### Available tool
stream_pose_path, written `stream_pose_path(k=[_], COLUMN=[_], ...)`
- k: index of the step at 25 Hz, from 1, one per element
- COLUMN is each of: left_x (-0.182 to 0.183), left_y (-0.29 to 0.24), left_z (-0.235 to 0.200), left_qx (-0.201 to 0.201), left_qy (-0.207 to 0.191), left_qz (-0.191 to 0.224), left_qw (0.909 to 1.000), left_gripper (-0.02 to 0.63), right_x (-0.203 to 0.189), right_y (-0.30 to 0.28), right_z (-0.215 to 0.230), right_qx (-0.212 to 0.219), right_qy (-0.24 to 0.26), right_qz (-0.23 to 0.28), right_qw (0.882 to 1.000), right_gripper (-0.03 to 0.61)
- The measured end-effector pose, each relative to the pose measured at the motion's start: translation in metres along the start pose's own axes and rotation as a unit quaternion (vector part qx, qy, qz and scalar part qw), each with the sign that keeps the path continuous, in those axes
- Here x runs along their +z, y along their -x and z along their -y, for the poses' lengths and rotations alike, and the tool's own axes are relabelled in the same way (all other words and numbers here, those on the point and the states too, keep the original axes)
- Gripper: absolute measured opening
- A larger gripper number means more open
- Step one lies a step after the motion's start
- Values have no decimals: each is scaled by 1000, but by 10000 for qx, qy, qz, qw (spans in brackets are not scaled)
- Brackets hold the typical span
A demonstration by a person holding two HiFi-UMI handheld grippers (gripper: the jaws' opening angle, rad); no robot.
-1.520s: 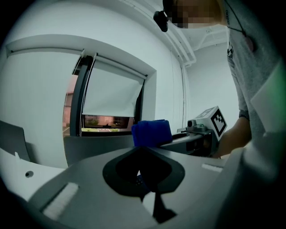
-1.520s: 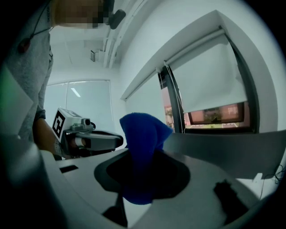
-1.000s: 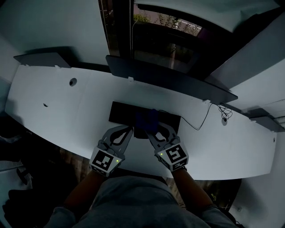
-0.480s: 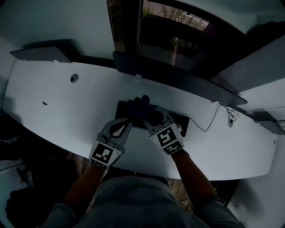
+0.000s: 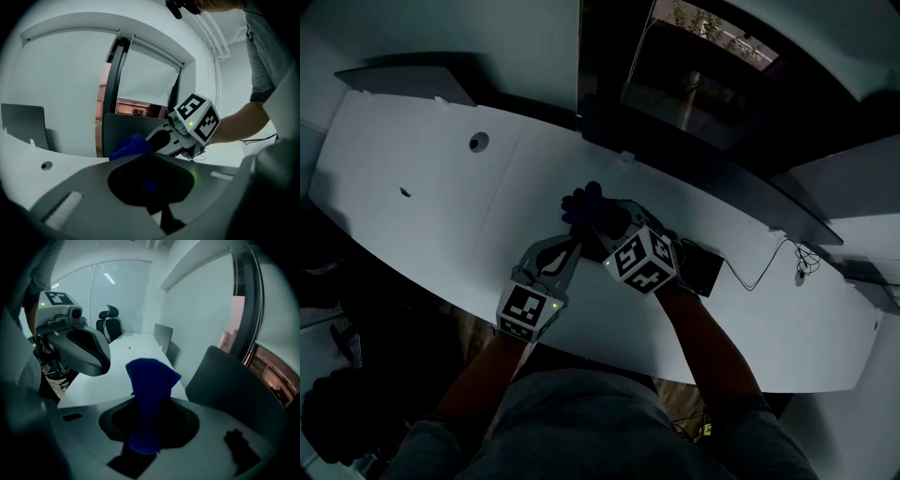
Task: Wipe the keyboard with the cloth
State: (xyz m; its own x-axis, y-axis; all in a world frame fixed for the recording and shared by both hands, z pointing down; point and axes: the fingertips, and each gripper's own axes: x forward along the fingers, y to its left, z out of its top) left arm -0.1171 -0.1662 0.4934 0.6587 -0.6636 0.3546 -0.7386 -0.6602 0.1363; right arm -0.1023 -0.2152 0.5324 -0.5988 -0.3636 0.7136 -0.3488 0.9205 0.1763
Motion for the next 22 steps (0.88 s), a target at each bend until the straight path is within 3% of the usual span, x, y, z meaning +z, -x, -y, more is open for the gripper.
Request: stream_pose_path(k=[11,22], left_x=[-68,-106], left_y=[-26,-49], left_z=[-50,-67], left_qx=[343,338], left_qy=[320,610], left_qz=[-544,-956], left_qw=[9974,9930], left_gripper=[8,8], right_x=[-36,-61], right_y=[-84,-120], right_z=[-16,-21], right_qx=[547,567], right_qy=[645,1199], right_qz=[-996,-1414], right_qw=[9914,9810], right_gripper=[123,121])
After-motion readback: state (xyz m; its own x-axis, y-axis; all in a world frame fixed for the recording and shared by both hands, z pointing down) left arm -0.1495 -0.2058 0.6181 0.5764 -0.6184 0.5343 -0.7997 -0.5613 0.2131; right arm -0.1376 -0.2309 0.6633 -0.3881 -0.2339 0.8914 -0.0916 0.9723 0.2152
